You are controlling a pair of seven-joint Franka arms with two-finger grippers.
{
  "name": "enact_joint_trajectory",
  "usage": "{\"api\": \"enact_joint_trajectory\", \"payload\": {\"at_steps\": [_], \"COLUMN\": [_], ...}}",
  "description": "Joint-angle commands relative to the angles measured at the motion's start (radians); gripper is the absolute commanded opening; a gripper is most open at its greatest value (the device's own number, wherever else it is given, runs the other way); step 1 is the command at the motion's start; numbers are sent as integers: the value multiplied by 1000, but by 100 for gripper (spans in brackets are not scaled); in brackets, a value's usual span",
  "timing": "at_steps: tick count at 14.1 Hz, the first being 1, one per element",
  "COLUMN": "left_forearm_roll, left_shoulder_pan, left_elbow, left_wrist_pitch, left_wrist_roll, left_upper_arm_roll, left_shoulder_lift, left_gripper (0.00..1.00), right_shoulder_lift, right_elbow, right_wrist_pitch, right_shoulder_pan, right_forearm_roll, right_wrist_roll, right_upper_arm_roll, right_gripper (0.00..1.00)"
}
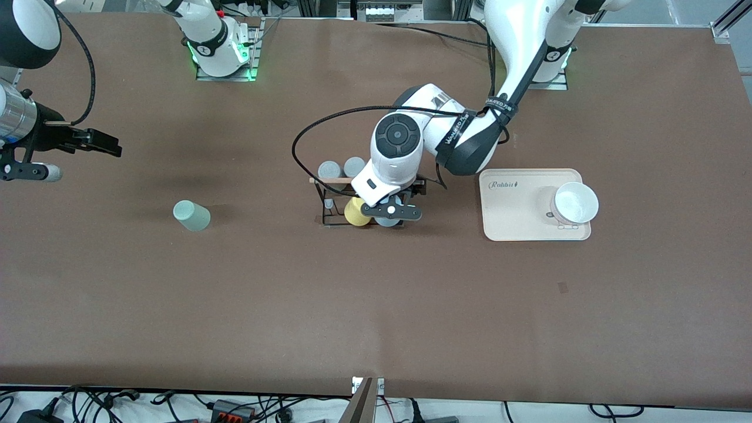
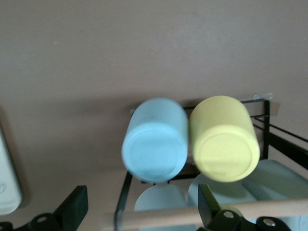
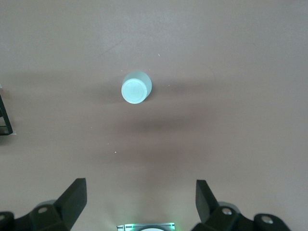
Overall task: Hang scattered cups on rack with three cups
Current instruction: 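Open the left gripper and withdraw while the right gripper reaches the green cup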
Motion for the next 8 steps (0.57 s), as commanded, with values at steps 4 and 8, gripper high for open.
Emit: {"api": "enact_joint_trajectory", "payload": {"at_steps": [4, 8], "left_forearm_roll": [1, 96], "left_shoulder_pan": [60, 143], "left_elbow": [79, 74], "left_wrist_pitch": [-122, -122], "left_wrist_roll": [6, 40], "left_upper_arm_roll": [13, 16], "left_shoulder_lift": [-69, -151], "left_gripper": [100, 100], "right_shoulder_lift": [-27, -34], "right_elbow": [-55, -171], "right_wrist_pitch": [47, 257], "right_shoulder_pan": [4, 42], "right_forearm_roll": [5, 6], "right_wrist_roll": [-7, -6], "right_upper_arm_roll": [3, 3], "right_gripper": [100, 100]}}
